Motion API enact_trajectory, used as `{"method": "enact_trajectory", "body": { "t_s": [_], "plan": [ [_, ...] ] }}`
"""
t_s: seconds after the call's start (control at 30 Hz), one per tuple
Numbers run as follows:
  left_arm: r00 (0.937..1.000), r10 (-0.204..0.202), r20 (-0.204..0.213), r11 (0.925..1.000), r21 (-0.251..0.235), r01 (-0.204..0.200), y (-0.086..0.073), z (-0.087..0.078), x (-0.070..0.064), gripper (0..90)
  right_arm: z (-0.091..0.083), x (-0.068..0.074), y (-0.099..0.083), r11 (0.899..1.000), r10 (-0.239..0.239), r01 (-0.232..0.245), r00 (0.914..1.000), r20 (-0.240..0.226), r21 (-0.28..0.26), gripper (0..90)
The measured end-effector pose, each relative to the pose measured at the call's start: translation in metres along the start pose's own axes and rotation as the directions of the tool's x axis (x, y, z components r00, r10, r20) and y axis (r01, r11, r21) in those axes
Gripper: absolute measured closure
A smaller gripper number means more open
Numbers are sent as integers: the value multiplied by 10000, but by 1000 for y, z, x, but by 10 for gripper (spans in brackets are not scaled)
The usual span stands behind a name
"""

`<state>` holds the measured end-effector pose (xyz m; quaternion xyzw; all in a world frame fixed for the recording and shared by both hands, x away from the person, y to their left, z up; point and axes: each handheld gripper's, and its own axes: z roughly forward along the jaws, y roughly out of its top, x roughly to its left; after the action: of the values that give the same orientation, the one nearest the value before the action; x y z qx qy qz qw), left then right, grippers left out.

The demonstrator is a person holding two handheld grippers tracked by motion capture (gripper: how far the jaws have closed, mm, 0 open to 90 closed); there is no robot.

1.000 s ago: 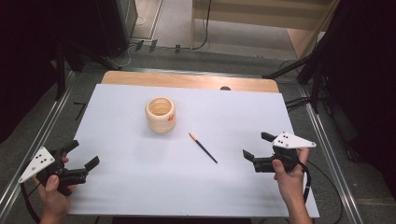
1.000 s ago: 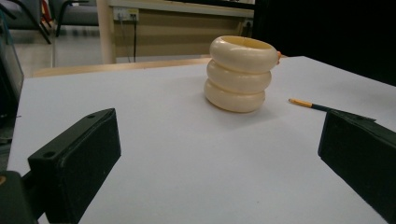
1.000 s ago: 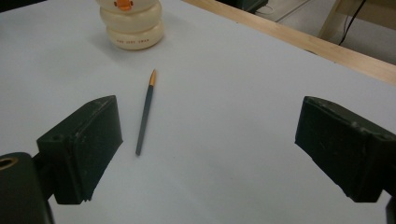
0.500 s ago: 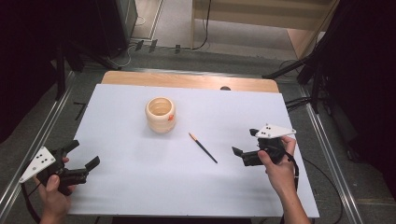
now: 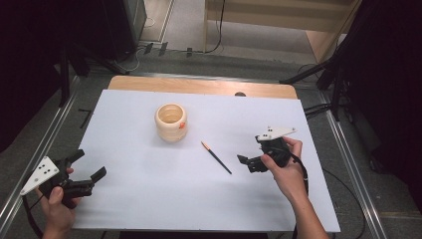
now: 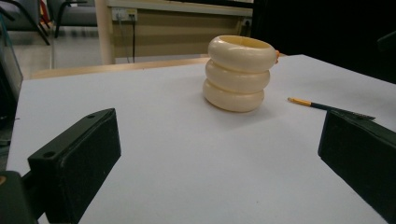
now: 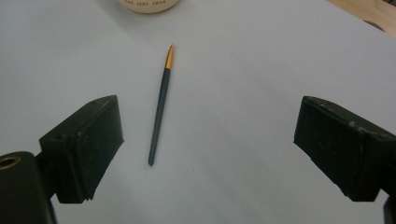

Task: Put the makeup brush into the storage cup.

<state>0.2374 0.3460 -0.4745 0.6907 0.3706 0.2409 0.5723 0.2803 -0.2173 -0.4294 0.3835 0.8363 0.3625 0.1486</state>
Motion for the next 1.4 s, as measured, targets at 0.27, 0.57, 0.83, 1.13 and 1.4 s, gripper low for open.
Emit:
{"method": "enact_trajectory", "body": {
  "t_s": [0.27, 0.57, 0.83, 1.13, 1.4],
  "plan": [
    [10000, 9, -2, 10000, 10, -9, 0, 0, 0, 0, 18, 3, 13, 9962, -26, 51, 9996, -288, 867, 79],
    [10000, 2, -11, 10000, 35, -2, 0, 0, 0, 0, 31, 7, 25, 9875, -181, 218, 9995, -252, 1562, 136],
    [10000, 0, -16, 10000, 11, 0, 0, 0, 0, 0, 51, 12, 35, 9671, -293, 322, 9995, -151, 2523, 144],
    [10000, 6, -16, 10000, 20, -6, 0, -1, 0, 0, 71, 22, 44, 9391, -508, 532, 9986, -160, 3395, 155],
    [10000, 28, 10, 10000, 31, -28, 1, -1, 0, 0, 83, 29, 52, 9155, -732, 727, 9972, -138, 3958, 205]
  ]
}}
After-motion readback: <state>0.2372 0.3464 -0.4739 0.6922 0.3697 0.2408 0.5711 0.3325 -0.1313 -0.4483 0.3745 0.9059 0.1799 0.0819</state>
